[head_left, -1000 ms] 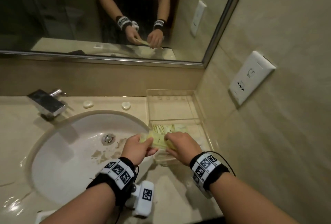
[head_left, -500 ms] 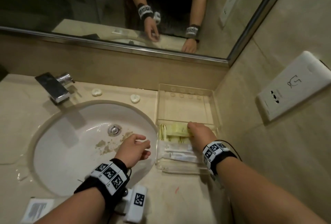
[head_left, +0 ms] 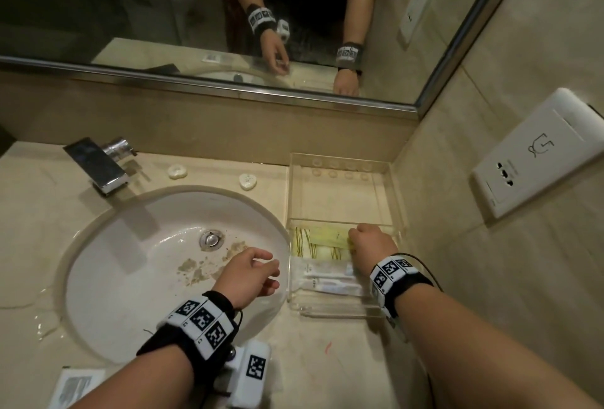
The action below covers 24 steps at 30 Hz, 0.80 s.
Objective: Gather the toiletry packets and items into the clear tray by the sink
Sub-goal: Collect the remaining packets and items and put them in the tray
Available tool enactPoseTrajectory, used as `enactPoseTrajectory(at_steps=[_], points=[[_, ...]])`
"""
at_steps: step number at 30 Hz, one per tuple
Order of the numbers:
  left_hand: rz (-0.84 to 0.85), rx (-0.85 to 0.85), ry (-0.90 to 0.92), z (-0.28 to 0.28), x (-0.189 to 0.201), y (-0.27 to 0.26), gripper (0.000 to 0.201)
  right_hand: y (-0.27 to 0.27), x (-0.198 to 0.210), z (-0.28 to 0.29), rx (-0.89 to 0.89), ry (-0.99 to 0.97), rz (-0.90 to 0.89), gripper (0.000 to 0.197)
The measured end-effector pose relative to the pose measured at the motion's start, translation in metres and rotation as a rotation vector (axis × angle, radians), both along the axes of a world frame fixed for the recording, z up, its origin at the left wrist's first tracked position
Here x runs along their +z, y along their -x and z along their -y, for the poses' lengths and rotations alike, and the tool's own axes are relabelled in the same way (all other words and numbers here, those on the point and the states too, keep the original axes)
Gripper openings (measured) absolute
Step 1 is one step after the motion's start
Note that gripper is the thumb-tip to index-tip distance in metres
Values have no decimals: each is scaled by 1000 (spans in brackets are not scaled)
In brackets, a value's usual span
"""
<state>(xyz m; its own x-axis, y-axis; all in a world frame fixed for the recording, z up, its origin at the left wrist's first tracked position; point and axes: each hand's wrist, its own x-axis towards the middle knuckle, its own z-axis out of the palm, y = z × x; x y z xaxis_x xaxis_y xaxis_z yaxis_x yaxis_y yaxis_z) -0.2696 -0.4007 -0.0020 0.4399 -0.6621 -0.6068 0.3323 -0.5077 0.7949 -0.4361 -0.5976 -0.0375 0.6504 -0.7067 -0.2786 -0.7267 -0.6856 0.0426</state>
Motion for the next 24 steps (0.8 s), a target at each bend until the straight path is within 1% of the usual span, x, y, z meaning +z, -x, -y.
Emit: enactPoseTrajectory(at_steps=[4, 9, 11, 16, 21, 24], points=[[5, -22, 0, -4, 4, -2, 18, -2, 11, -5, -20, 5, -23, 32], [14, -42, 24, -13, 12, -9, 19, -9, 29, -20, 5, 31, 43, 27], [13, -48, 40, -19, 17, -14, 19, -16, 37, -32, 20, 41, 86, 28], [-18, -25, 63, -47, 19, -30, 15, -40, 49, -82, 28, 25, 189, 27], [-23, -29, 54, -84, 12, -49, 17, -60, 42, -141, 44, -61, 204, 22], [-22, -41, 43, -108, 7, -61, 17, -64, 34, -175, 57, -180, 152, 26]])
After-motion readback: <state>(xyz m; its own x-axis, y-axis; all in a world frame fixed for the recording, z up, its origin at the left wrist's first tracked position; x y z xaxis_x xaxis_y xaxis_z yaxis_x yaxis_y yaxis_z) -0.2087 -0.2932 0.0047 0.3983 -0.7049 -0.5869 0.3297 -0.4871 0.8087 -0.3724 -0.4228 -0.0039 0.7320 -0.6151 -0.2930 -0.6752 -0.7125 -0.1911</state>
